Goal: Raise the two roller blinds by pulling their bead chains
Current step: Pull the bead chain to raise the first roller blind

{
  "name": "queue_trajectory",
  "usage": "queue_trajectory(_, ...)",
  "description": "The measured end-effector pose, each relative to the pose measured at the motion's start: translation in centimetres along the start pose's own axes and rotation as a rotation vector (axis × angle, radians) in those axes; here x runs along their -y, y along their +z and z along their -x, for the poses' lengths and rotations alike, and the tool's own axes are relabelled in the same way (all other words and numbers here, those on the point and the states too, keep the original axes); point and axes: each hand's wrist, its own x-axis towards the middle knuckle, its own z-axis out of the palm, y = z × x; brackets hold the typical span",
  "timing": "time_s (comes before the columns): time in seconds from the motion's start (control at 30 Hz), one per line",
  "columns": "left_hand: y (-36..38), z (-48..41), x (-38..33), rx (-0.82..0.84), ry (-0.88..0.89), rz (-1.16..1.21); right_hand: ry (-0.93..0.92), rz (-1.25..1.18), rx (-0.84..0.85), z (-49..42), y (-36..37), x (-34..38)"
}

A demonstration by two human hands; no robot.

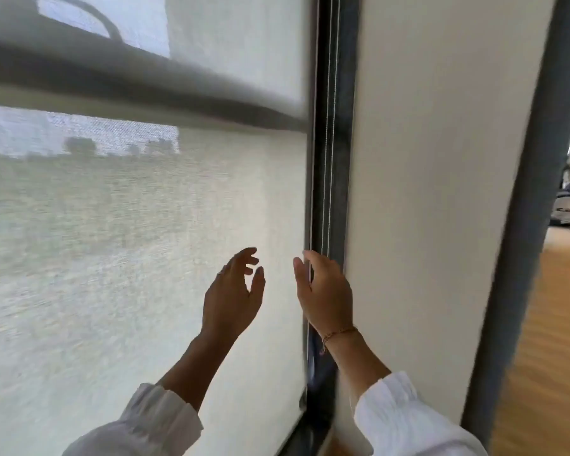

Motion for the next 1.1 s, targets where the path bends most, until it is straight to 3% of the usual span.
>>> queue_trajectory(0.23,15.3,-9.8,2.5,0.002,-0.193,0.213,0.186,-0.06,0.01,-9.8,7.1,-13.9)
queue_trajectory(0.57,34.7,-24.4,5.5,0.167,-0.472,0.459,0.397,-0.273,0.063,-25.3,16.6,-29.8)
queue_trajectory(0.7,40.2,-28.1,6.6,0.197,-0.522,0.561,0.432,-0.362,0.083,-28.8,19.3,-33.2)
queue_trajectory(0.83,44.3,-30.0,7.8,0.102,-0.534,0.549,0.347,-0.517,0.03,-30.0,21.1,-35.0)
queue_trajectory(1.1,47.0,-32.2,9.1,0.116,-0.496,0.58,0.293,-0.573,0.013,-31.2,22.4,-35.6)
